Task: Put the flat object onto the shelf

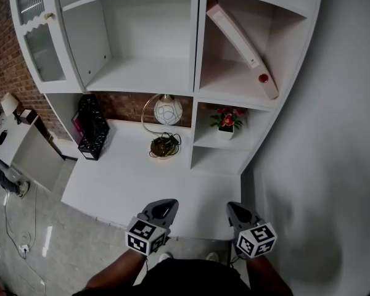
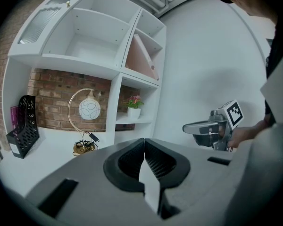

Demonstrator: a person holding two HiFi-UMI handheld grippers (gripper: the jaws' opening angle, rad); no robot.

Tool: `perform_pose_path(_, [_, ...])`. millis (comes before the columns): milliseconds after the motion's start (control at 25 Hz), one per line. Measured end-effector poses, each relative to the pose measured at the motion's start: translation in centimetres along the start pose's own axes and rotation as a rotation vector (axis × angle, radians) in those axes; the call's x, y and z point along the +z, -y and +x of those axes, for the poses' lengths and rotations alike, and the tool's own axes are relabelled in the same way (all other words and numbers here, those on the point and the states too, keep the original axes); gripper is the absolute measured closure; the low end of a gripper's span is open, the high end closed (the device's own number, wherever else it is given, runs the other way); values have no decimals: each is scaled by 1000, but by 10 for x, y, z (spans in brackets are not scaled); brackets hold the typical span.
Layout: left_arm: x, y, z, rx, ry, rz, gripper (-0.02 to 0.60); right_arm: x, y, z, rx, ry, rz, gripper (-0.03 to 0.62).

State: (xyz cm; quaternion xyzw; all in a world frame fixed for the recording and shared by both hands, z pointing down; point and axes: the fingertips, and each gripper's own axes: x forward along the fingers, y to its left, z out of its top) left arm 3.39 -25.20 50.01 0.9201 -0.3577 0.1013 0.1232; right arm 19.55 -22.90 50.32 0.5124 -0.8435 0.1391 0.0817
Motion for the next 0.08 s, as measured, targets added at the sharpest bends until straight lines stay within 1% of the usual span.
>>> perform_pose_path(80, [0, -1, 0, 2, 1, -2, 575, 1, 0, 0, 1, 1, -2, 589])
